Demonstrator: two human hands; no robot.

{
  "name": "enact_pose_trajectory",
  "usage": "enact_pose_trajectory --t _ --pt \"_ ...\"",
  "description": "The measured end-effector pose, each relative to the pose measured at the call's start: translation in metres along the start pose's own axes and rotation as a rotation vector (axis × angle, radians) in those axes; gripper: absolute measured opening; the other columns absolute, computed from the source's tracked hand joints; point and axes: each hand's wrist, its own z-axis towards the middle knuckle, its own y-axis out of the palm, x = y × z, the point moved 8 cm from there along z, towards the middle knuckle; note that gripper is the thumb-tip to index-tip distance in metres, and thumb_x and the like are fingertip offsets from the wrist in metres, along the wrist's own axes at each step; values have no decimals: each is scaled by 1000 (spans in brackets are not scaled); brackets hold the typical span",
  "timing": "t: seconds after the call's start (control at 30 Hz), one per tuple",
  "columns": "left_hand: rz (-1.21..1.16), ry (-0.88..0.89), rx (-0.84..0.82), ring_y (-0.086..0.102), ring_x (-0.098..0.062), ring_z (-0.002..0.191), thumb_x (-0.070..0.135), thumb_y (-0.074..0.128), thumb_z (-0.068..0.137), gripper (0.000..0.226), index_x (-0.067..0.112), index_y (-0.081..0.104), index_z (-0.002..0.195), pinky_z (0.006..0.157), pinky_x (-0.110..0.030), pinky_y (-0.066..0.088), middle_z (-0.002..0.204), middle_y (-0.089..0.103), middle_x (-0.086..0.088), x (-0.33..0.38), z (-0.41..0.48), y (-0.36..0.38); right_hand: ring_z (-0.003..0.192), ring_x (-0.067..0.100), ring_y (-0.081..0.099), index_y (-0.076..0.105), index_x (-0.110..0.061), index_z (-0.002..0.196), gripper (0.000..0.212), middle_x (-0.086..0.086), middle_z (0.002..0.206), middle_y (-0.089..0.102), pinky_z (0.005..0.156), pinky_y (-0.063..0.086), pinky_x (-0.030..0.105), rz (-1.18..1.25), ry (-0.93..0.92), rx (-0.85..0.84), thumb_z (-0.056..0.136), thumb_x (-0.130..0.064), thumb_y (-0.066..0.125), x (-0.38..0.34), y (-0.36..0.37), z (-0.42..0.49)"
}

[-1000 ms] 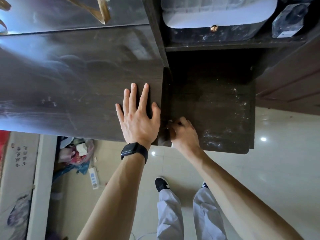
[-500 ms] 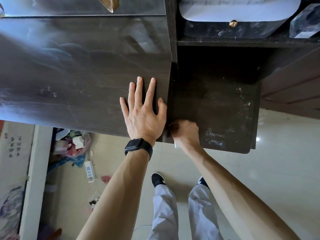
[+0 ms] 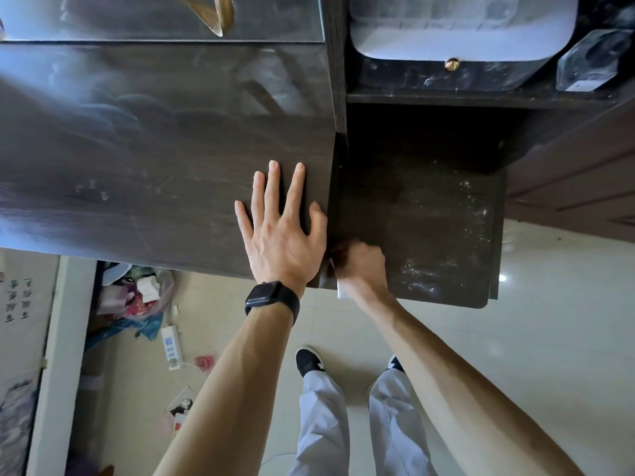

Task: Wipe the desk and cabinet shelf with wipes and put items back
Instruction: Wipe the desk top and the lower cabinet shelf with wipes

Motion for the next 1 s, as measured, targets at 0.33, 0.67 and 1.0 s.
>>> enact_pose_trajectory --t 0.33,0.67,1.0 --pt "0 -13 -23 10 -19 155 45 35 98 58 38 31 155 124 -54 9 166 21 4 0 0 1 70 29 69 71 -15 80 10 7 78 72 55 39 24 20 -78 85 84 -18 61 -5 5 -27" --pt "-2 8 -23 10 -19 155 45 33 98 58 40 29 156 124 -56 9 166 21 4 0 -2 3 75 28 68 72 -14 81 6 6 80 72 58 35 21 95 -39 151 76 -15 69 -3 10 -34" --pt "21 20 -21 11 -21 155 45 32 98 58 39 29 156 122 -57 10 167 20 2 -1 -1 6 76 25 69 72 -16 83 9 4 81 73 71 58 32 157 145 41 80 -14 64 4 14 -31"
